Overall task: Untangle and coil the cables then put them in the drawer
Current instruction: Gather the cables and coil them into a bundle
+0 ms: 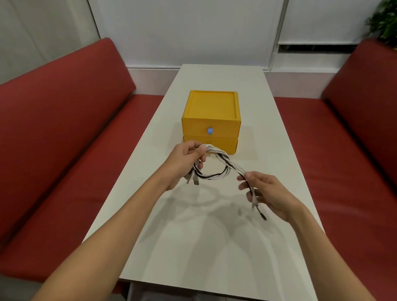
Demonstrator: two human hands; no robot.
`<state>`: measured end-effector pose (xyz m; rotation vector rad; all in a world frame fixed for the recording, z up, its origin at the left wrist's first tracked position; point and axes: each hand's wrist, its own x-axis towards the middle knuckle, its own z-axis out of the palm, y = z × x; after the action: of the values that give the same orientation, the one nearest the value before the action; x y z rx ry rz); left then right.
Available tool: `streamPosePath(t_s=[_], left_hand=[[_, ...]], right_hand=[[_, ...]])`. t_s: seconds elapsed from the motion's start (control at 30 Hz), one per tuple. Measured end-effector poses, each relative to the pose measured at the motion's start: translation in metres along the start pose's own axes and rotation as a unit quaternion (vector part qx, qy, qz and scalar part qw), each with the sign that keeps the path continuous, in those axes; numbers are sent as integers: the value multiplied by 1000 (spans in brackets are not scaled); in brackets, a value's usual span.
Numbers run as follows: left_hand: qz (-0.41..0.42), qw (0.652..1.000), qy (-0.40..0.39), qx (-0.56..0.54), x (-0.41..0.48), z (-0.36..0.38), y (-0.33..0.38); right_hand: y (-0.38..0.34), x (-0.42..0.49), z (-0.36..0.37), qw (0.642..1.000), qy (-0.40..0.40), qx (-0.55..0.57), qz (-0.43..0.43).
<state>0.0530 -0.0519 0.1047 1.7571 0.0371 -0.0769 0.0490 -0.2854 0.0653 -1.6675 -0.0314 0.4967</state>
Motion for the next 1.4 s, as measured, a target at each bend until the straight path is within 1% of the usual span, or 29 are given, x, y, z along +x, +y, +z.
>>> streamPosePath(t_s=[0.1, 0.17, 0.2, 0.27, 0.33, 0.37, 0.4, 0.47, 0.53, 0.6, 0.63, 0.73, 0.77, 0.8, 0.87, 0.9, 0.93, 0.97, 1.03, 1.1, 1.17, 1.23, 1.3, 1.33, 1.4], left_hand=[[-9, 1000, 16, 11, -3, 1, -7], [-16, 1000, 17, 8, -6, 8, -11], [-19, 1000, 14, 5, -8, 12, -12], [-27, 1000, 3, -5, -11, 19, -15], [-42, 999, -10, -1, -14, 18, -18], [-50, 999, -17, 12, -15, 16, -19], [-52, 998, -23, 30, -15, 13, -21], [-35, 996, -39, 71, -15, 12, -20], [-10, 992, -68, 105, -15, 13, -17], [9, 989, -88, 116, -17, 14, -15], [11, 990, -89, 105, -17, 13, -16], [0, 994, -81, 67, -17, 8, -19], [-8, 995, -74, 65, -16, 7, -20], [-14, 996, -65, 66, -16, 6, -20], [-26, 996, -58, 67, -15, 4, -21], [-31, 996, -64, 61, -15, 4, -21], [-36, 996, -74, 45, -16, 4, -21], [-42, 995, -85, 19, -17, 4, -19], [-51, 992, -106, -50, -17, 6, -15], [-46, 987, -116, -102, -16, 9, -12], [-34, 985, -110, -125, -16, 14, -11], [-25, 987, -92, -127, -17, 18, -15], [-4, 994, -76, -75, -17, 18, -19], [11, 997, -76, -18, -17, 17, -19], [39, 988, -107, 104, -17, 17, -16]], right_hand=[[-7, 0, 0, 998, -58, 37, 6], [-15, -1, 9, 997, -77, 26, -13], [-18, 0, 16, 997, -69, -1, -31], [-20, 3, 30, 994, -12, -75, -83], [-21, 7, 35, 976, 58, -163, -132], [-21, 8, 36, 964, 76, -208, -146], [-21, 7, 37, 953, 80, -251, -153], [-23, 5, 41, 933, 63, -315, -163], [-24, 3, 46, 917, 43, -354, -180], [-24, 1, 48, 914, 35, -357, -190], [-24, 1, 46, 919, 35, -342, -191], [-24, -2, 37, 954, 10, -252, -164], [-23, -3, 33, 958, 2, -241, -156], [-22, -3, 30, 954, 2, -253, -161], [-20, -3, 25, 932, 16, -299, -204], [-20, -3, 23, 925, 26, -304, -227], [-18, -3, 21, 926, 34, -290, -240], [-16, -2, 20, 935, 37, -254, -243], [-10, 0, 20, 964, 33, -122, -233], [-4, 1, 25, 978, 14, 15, -210], [3, 3, 33, 973, -13, 153, -172], [7, 6, 39, 957, -28, 259, -127], [10, 8, 42, 950, -27, 296, -96], [12, 8, 43, 949, -26, 302, -87], [14, 9, 44, 951, -24, 297, -83]])
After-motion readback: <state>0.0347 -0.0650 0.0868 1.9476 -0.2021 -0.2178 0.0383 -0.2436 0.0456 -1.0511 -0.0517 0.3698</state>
